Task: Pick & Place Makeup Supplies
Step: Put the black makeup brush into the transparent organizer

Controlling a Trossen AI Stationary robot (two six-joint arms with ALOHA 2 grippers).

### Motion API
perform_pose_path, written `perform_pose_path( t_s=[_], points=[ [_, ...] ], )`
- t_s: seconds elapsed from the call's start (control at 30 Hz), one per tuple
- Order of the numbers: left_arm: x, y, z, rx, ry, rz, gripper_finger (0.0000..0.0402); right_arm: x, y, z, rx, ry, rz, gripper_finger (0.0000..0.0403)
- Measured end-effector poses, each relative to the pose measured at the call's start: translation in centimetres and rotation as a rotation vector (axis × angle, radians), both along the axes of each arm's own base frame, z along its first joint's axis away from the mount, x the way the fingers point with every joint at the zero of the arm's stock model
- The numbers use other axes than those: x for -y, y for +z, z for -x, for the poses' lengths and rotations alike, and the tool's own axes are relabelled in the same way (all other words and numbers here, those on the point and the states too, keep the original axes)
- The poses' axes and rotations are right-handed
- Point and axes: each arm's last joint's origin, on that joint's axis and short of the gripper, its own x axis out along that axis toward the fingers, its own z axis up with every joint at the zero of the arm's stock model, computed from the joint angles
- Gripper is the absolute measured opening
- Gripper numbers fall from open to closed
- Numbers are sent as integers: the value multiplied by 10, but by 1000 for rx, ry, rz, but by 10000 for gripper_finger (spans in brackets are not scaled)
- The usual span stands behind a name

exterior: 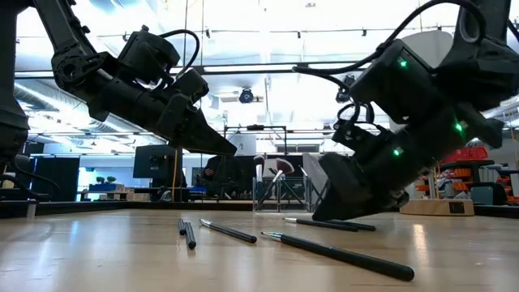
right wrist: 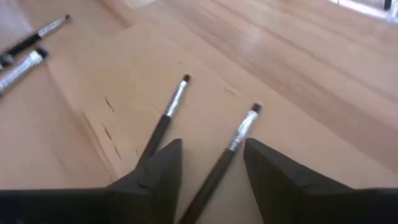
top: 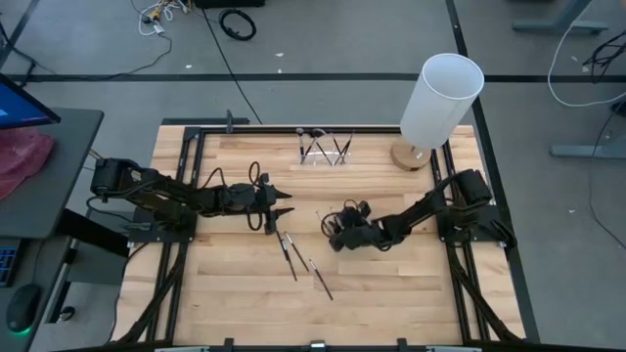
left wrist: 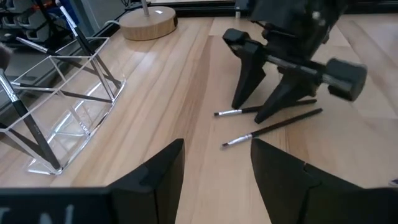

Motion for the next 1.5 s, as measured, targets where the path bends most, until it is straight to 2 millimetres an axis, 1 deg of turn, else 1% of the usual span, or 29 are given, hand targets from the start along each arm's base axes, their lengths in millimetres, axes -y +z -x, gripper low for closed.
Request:
perform_pose_path(
  t_s=[0.1,0.17,0.4,0.47,0.57,0.73,0.87,0.97,1.03,1.13,1.33,1.5],
  points=[
    [0,0,0,3,0,0,188,-5,-9,0,-39,41,76,145],
    [0,0,0,4,1,0,188,-7,-12,0,-52,64,92,118],
    [0,0,0,4,0,0,188,-10,-13,0,-61,113,107,17],
    [0,0,0,4,0,1,188,-10,-13,0,-61,125,115,11],
    [0,0,0,4,0,1,188,-10,-9,0,-33,127,110,13],
    [0,0,0,0,-11,5,188,-2,15,-5,54,151,118,8],
    [3,-7,5,-21,-78,23,188,4,47,-21,308,144,139,8],
    [4,-9,8,-5,-128,34,188,8,68,-29,510,235,150,8],
    [6,-11,10,42,-175,33,188,9,85,-35,638,275,172,8],
    [7,-9,11,169,-227,30,188,9,104,-43,746,324,249,8],
    [7,-3,-1,349,-240,14,188,10,139,-67,838,422,355,8],
    [9,6,-7,504,-324,26,188,7,151,-76,854,500,393,8]
  ],
)
